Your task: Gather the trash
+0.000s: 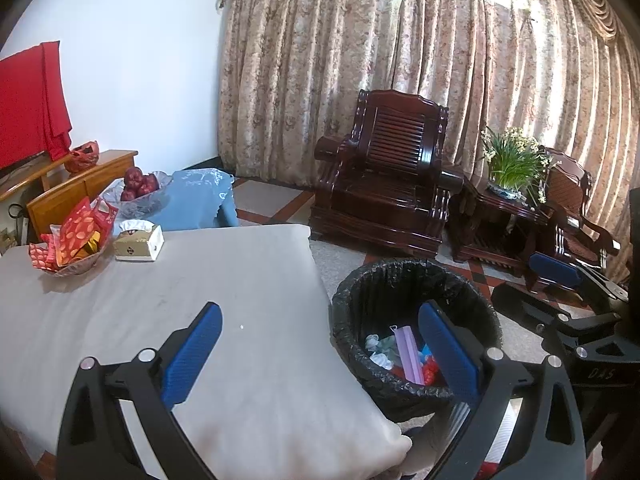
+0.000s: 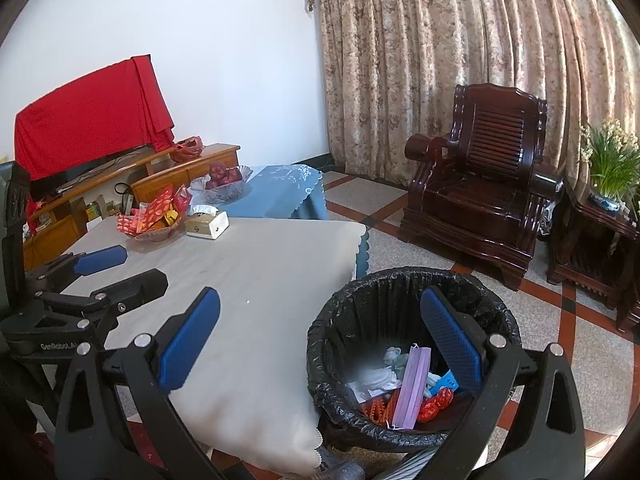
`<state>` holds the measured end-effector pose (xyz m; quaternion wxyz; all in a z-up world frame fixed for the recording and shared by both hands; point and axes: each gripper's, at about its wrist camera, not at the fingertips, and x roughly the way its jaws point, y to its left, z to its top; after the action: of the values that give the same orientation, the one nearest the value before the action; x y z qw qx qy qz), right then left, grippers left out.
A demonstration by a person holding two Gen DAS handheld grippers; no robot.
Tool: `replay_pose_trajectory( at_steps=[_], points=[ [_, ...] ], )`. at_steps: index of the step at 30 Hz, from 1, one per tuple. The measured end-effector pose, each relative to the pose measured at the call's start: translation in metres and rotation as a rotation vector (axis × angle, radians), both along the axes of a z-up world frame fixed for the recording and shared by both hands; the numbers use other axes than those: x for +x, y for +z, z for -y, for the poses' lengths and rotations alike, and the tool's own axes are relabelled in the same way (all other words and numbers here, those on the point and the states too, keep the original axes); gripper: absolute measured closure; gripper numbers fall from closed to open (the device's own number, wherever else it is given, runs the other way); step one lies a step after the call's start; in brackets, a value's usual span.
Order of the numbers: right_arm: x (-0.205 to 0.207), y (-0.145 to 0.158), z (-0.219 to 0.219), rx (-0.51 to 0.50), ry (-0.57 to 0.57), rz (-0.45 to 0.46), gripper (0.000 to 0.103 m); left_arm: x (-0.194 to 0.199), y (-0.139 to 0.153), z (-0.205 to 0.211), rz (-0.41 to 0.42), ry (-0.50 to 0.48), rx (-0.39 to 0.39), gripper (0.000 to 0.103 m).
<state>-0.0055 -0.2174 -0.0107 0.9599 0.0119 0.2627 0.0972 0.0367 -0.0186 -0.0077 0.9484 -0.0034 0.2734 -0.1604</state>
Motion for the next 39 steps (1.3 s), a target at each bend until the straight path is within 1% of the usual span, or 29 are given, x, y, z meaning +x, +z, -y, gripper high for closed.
replay_pose_trajectory(
  at_steps=[39],
  points=[
    [-0.0001, 0.0007, -0.0016, 0.002, 0.002, -0.001, 0.005, -0.0018, 0.0005, 0.0025, -0.004, -0.002, 0.0, 0.006]
  ],
)
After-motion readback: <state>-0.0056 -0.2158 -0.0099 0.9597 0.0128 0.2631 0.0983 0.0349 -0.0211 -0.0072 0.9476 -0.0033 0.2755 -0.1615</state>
